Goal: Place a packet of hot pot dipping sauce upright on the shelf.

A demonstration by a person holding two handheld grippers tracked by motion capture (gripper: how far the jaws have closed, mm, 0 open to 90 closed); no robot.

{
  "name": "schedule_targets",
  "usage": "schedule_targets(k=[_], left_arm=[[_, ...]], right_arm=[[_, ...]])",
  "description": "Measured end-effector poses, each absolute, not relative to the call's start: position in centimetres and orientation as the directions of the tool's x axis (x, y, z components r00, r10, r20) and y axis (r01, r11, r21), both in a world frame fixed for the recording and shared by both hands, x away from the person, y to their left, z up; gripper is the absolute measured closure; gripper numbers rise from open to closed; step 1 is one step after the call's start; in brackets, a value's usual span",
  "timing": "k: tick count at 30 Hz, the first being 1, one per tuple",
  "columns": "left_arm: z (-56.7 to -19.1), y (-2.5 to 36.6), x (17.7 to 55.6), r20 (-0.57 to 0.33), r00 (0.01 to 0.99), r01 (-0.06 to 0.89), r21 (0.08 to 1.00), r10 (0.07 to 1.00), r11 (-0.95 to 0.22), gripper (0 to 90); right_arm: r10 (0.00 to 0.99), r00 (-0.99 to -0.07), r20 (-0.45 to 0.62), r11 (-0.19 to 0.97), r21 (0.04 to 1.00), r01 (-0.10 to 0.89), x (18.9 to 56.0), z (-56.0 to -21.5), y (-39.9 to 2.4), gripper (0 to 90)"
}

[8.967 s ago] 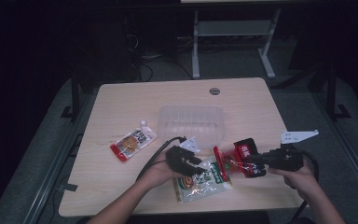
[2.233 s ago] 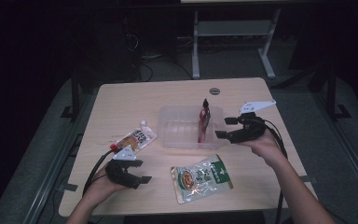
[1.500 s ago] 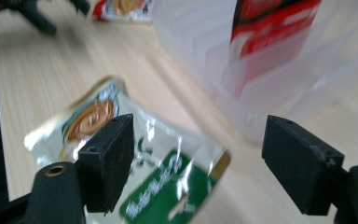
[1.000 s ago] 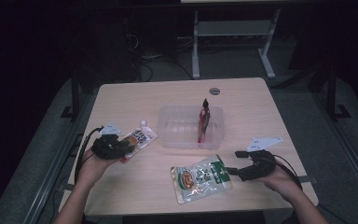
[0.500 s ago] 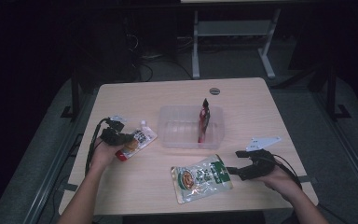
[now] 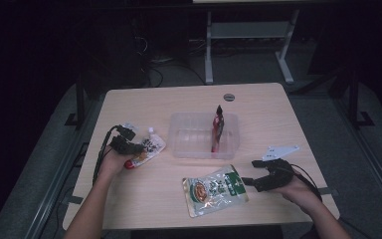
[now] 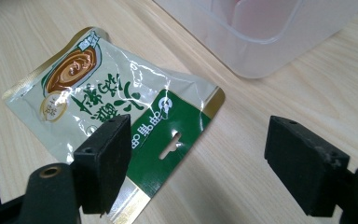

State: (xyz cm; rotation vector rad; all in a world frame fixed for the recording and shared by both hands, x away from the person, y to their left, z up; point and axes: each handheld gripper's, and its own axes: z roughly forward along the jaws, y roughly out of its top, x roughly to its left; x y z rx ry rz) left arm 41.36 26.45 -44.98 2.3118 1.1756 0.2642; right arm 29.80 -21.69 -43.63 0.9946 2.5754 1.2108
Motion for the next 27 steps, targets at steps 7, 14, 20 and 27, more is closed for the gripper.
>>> schedule_targets(k=[7,14,20,27], left_arm=[[-44.8,26.2,40.0,-0.093,0.636,0.693,0.505,0.766,-0.514,90.0],[-44.7,26.2,37.6,-0.114,0.666,0.683,0.49,0.738,-0.541,90.0],[-44.6,25.4,35.0,-0.136,0.713,0.652,0.49,0.688,-0.578,90.0],[-44.3,25.2,34.5,-0.138,0.726,0.636,0.507,0.674,-0.581,90.0]], right_arm=[[0.613,-0.775,0.15,0.462,0.728,0.507,29.9,-43.7,-21.9,22.5],[0.615,-0.774,0.15,0.46,0.729,0.507,29.9,-43.6,-22.0,22.5],[0.621,-0.77,0.15,0.458,0.727,0.511,29.9,-43.7,-21.9,22.5],[0.622,-0.768,0.155,0.454,0.727,0.515,29.8,-43.6,-21.9,22.5]])
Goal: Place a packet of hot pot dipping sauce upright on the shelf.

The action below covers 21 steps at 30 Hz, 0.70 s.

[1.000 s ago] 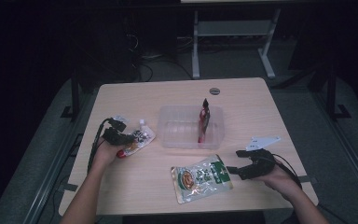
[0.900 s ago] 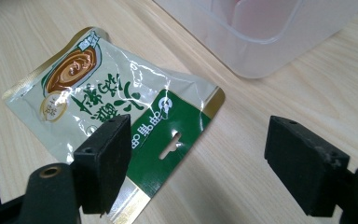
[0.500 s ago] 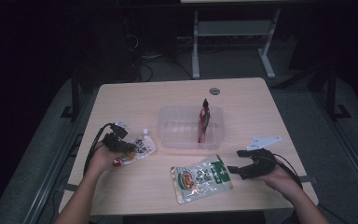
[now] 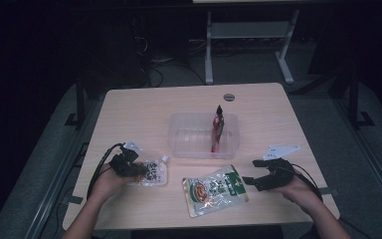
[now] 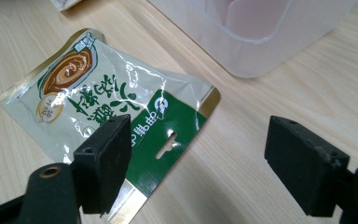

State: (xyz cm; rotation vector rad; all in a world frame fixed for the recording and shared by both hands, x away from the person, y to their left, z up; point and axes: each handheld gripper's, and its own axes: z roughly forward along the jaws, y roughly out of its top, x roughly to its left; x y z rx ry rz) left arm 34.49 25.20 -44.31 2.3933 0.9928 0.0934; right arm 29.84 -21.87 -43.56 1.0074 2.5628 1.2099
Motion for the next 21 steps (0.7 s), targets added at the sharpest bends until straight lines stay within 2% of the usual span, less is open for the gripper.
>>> schedule_targets(k=[9,13,17,21], left_arm=[[-41.6,29.4,34.2,-0.094,0.654,0.648,0.582,0.751,-0.491,90.0],[-42.0,31.8,34.1,-0.073,0.587,0.692,0.561,0.806,-0.453,90.0],[-43.1,33.2,34.6,-0.053,0.536,0.744,0.502,0.843,-0.442,90.0],[-43.8,33.3,34.9,-0.093,0.534,0.764,0.478,0.84,-0.433,90.0]], right_arm=[[0.619,-0.771,0.149,0.456,0.731,0.508,29.9,-43.6,-22.1,22.5],[0.62,-0.77,0.152,0.456,0.729,0.511,29.9,-43.5,-22.0,22.5],[0.619,-0.77,0.155,0.456,0.727,0.513,29.9,-43.5,-21.8,22.5],[0.619,-0.77,0.156,0.457,0.726,0.514,30.0,-43.5,-21.8,22.5]])
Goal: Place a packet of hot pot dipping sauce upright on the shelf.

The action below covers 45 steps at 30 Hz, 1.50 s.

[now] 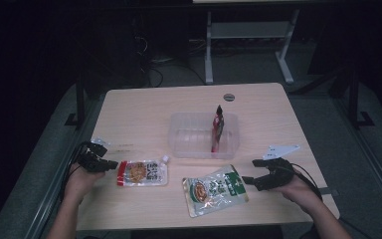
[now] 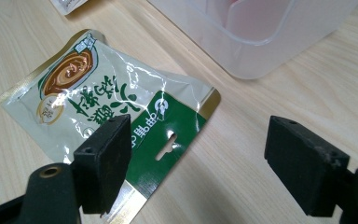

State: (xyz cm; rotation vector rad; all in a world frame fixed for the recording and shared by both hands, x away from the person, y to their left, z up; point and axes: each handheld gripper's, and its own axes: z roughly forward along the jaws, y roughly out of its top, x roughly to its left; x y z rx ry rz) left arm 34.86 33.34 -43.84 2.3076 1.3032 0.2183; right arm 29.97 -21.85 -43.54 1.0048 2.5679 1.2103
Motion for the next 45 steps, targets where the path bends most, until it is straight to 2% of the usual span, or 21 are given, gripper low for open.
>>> schedule_targets(k=[7,19,26,32,37,45], left_arm=[[-44.0,32.4,34.9,-0.099,0.563,0.751,0.475,0.821,-0.458,90.0],[-44.1,28.9,34.1,-0.178,0.654,0.72,0.445,0.735,-0.532,90.0],[-43.0,28.8,33.8,-0.147,0.672,0.693,0.47,0.725,-0.547,89.9],[-42.6,27.8,33.4,-0.147,0.706,0.657,0.5,0.693,-0.564,89.9],[-42.4,27.0,33.0,-0.158,0.735,0.632,0.514,0.66,-0.581,89.9],[-42.7,26.4,33.0,-0.17,0.756,0.62,0.496,0.632,-0.608,89.9]], right_arm=[[0.619,-0.769,0.157,0.455,0.727,0.515,29.9,-43.5,-21.9,22.5],[0.601,-0.782,0.164,0.456,0.733,0.504,29.9,-43.5,-21.3,22.5],[0.58,-0.786,0.215,0.425,0.743,0.517,30.2,-43.0,-19.9,21.1],[0.501,-0.827,0.255,0.441,0.747,0.498,31.1,-42.0,-16.4,20.9],[0.472,-0.848,0.24,0.473,0.743,0.474,31.1,-42.0,-14.1,21.6],[0.41,-0.879,0.244,0.522,0.727,0.445,32.5,-42.7,-8.6,27.9]])
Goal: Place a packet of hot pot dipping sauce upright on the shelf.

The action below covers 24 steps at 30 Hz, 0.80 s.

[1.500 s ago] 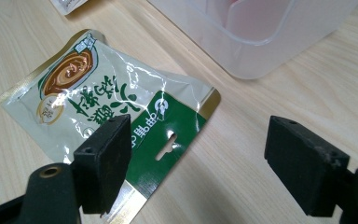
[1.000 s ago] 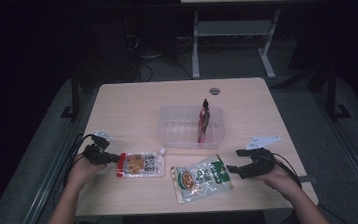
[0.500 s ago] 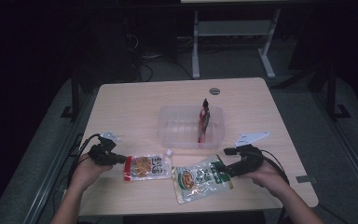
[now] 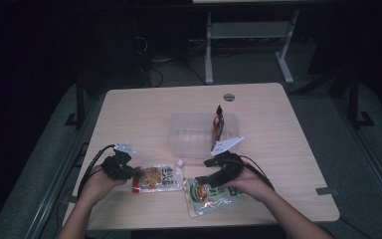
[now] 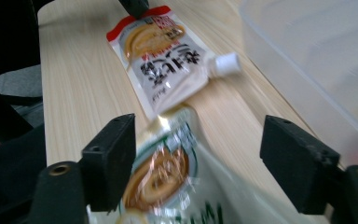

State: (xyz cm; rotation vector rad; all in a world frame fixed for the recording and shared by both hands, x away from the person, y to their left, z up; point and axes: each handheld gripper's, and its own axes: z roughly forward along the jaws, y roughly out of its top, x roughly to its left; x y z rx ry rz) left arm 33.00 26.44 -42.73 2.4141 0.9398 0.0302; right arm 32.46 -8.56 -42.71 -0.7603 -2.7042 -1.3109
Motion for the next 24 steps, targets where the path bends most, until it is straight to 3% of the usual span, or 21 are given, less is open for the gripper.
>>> schedule_targets(k=[12,24], left_arm=[[-43.6,26.3,33.3,-0.203,0.744,0.645,0.467,0.637,-0.605,90.0],[-44.3,26.0,33.5,-0.208,0.738,0.655,0.446,0.642,-0.609,90.0]], right_arm=[[0.385,-0.892,0.235,0.604,0.667,0.436,34.6,-44.3,-3.5,28.3],[0.387,-0.889,0.245,0.658,0.602,0.453,35.7,-46.1,-2.1,33.6]])
